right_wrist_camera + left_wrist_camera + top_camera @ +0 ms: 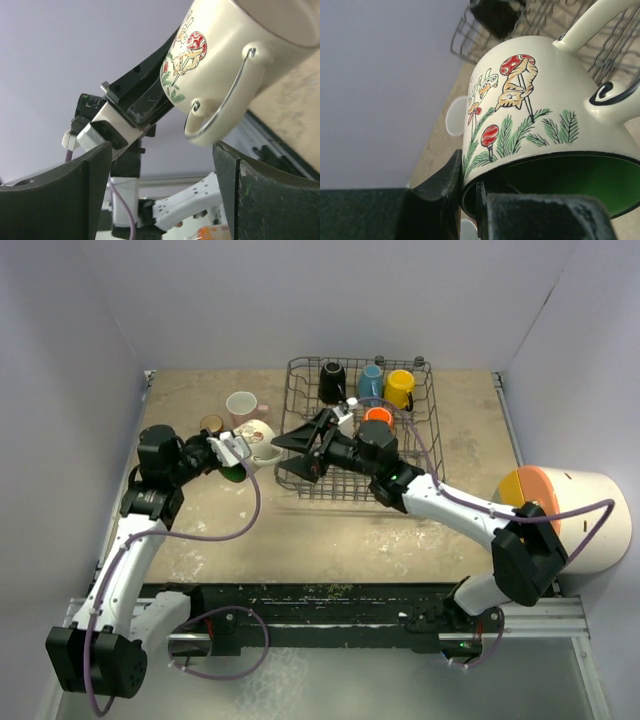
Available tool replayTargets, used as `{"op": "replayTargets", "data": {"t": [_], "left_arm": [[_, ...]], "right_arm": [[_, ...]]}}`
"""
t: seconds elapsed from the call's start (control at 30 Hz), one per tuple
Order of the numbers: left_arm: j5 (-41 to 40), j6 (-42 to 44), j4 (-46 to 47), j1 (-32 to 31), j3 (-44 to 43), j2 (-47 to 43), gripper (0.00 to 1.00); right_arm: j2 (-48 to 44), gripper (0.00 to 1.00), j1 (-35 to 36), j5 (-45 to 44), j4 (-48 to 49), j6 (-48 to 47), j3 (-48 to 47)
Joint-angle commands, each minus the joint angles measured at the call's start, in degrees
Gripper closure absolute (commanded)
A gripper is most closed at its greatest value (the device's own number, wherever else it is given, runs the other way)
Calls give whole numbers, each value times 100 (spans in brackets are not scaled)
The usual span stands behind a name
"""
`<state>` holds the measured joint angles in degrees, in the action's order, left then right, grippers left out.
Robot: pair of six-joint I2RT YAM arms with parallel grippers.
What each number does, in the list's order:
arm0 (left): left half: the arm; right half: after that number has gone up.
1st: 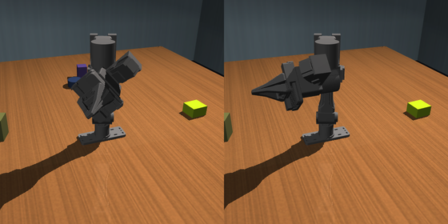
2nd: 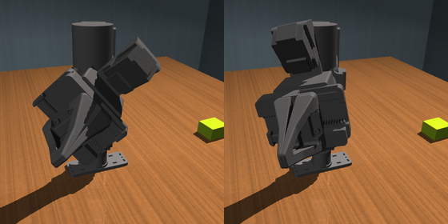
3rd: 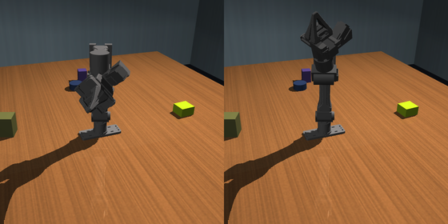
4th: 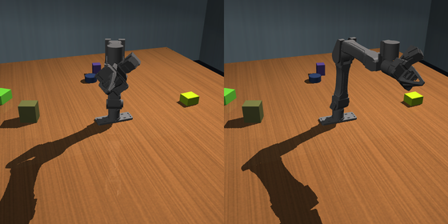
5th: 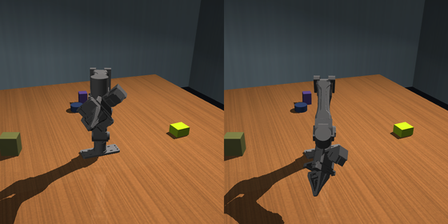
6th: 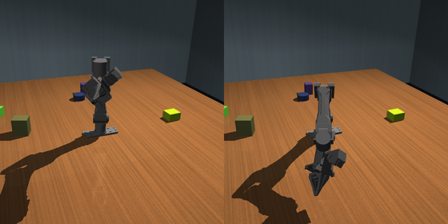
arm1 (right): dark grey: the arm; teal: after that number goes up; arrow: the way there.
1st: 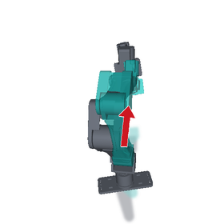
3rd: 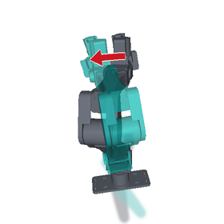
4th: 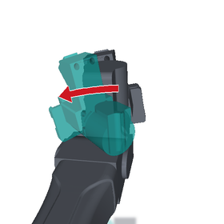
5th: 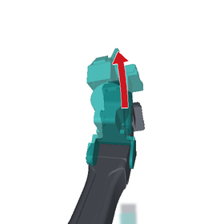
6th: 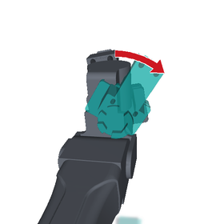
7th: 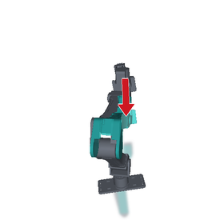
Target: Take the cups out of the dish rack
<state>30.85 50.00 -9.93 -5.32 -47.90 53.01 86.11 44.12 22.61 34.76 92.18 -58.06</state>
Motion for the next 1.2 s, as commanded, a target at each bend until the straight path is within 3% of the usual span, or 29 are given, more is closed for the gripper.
{"op": "replayTargets", "data": {"t": [0.0, 0.23, 0.47, 0.93, 1.03, 1.17], "left_arm": [[-1166, 182, -104, 20, -458, 291, 100], [-1826, 475, -1707, 23, -1260, 1148, 100], [-2196, 88, -3269, 22, -2679, 2704, 100], [-3228, -1055, -4554, -123, -5326, 5801, 100], [-3083, -1498, -4995, -127, -5968, 6336, 100], [-2877, -1784, -4910, -145, -6104, 6539, 100]], "right_arm": [[-557, 16, -511, -67, -1264, -1062, -472], [-872, 13, -1382, -657, -3912, -2731, -1145], [-964, 12, -1848, -1250, -5129, -3590, -1636], [-1007, 12, -1911, -1671, -5350, -3898, -1518], [-1029, 11, -1928, -1681, -5296, -3905, -1428], [-1020, 11, -1963, -1707, -5235, -3930, -1330]]}}
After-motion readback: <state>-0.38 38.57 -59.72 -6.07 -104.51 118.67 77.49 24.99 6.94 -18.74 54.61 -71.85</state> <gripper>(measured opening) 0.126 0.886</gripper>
